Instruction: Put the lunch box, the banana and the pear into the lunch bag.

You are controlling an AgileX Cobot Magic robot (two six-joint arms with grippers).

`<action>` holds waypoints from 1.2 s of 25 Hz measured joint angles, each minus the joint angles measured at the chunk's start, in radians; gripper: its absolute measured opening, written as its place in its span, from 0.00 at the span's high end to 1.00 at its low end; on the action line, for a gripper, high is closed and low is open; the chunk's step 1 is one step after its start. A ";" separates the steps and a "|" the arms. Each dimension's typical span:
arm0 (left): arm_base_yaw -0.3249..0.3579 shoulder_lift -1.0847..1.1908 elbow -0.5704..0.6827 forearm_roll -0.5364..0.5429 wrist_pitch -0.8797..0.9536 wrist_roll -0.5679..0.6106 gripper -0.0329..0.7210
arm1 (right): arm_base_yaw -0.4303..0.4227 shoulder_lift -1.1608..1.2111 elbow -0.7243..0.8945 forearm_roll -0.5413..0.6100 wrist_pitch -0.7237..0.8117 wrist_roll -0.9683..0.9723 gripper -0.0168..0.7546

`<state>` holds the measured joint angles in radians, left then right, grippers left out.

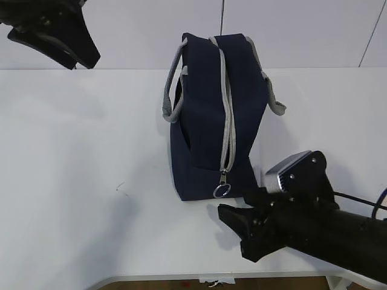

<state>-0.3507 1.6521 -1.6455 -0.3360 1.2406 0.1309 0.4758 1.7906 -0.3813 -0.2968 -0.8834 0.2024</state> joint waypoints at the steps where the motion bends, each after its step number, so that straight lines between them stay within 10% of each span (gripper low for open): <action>1: 0.000 0.000 0.000 0.000 0.000 0.000 0.55 | 0.000 0.010 -0.008 0.000 -0.002 0.000 0.36; 30: 0.000 0.000 0.000 0.000 0.000 0.000 0.55 | 0.000 0.068 -0.096 -0.106 -0.038 0.025 0.36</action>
<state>-0.3507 1.6521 -1.6455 -0.3360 1.2406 0.1309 0.4758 1.8588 -0.4775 -0.4027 -0.9210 0.2272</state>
